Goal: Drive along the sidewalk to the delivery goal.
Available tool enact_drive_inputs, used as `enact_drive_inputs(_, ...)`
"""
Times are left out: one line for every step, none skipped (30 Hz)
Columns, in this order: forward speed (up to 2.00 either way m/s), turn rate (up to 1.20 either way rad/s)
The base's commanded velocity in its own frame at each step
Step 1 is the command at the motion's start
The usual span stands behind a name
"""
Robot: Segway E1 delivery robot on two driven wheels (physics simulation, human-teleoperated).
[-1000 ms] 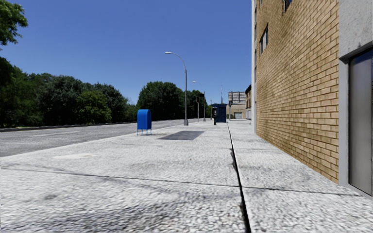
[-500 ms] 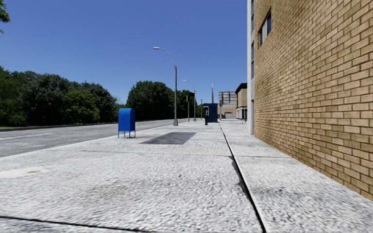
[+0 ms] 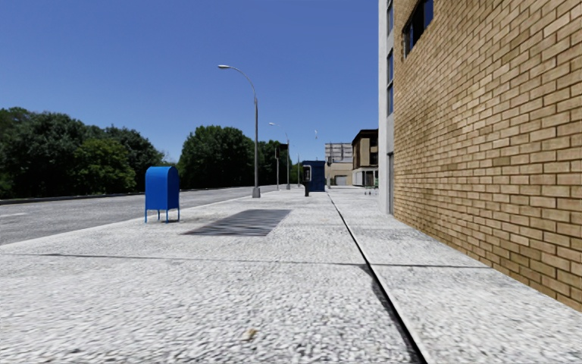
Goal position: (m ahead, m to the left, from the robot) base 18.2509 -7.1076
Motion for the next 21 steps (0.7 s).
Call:
enact_drive_inputs(1.97, -0.28)
enact_drive_inputs(1.97, -0.28)
enact_drive_inputs(1.97, -0.28)
enact_drive_inputs(1.97, -0.28)
enact_drive_inputs(1.97, -0.28)
enact_drive_inputs(1.97, -0.28)
enact_drive_inputs(1.97, -0.28)
enact_drive_inputs(1.97, -0.28)
enact_drive_inputs(1.97, -0.28)
enact_drive_inputs(1.97, 0.00)
enact_drive_inputs(1.97, 0.00)
enact_drive_inputs(1.98, 0.00)
enact_drive_inputs(1.98, 0.00)
enact_drive_inputs(1.98, 0.00)
enact_drive_inputs(1.98, 0.00)
enact_drive_inputs(1.98, 0.00)
enact_drive_inputs(1.98, 0.00)
enact_drive_inputs(1.98, 0.00)
enact_drive_inputs(1.98, 0.00)
enact_drive_inputs(1.98, 0.00)
enact_drive_inputs(1.98, 0.00)
